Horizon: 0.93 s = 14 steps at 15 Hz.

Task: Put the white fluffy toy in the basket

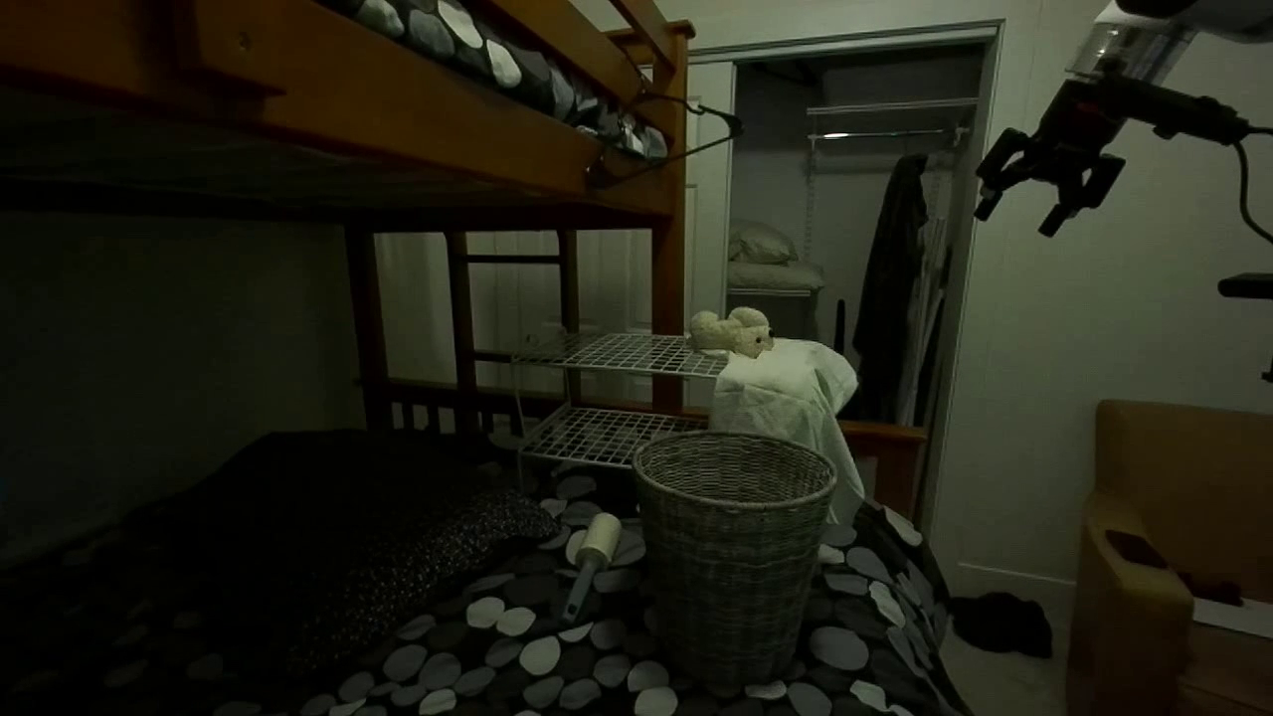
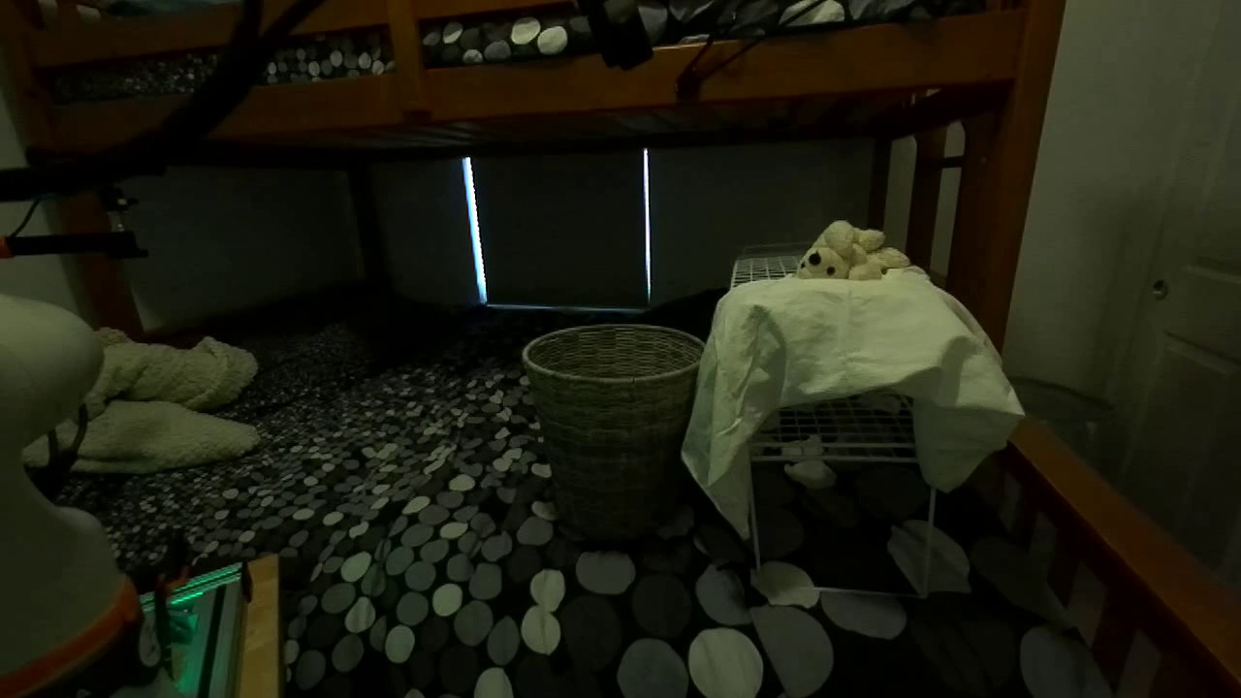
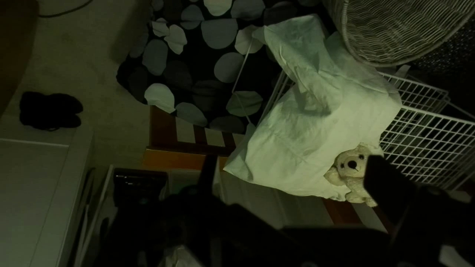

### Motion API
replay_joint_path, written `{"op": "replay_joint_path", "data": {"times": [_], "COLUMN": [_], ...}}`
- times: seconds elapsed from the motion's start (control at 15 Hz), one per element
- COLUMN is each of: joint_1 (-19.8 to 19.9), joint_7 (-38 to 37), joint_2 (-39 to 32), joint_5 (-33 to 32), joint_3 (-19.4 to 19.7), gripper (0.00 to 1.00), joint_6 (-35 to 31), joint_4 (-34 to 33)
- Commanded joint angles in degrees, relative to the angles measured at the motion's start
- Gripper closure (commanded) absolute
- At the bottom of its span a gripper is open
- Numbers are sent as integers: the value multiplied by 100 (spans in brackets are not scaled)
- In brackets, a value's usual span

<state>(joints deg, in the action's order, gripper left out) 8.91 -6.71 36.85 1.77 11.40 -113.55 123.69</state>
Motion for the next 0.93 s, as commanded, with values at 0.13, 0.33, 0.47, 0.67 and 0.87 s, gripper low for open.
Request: {"op": "replay_joint_path", "data": {"times": [0.13,0.33,0.47,0.67,0.87], "joint_1": [-102,-675,-1002,-1277,-1282], "joint_7": [-179,69,203,204,37], "joint_2": [-248,-690,-951,-1557,-1584], "joint_5": [504,1382,1652,1621,1479], "joint_3": [-95,-313,-650,-1095,-1289], "gripper": [0,0,0,0,0], "joint_6": [-230,-606,-886,-1514,-1939], "joint_4": [-179,-594,-799,-1156,-1037]}}
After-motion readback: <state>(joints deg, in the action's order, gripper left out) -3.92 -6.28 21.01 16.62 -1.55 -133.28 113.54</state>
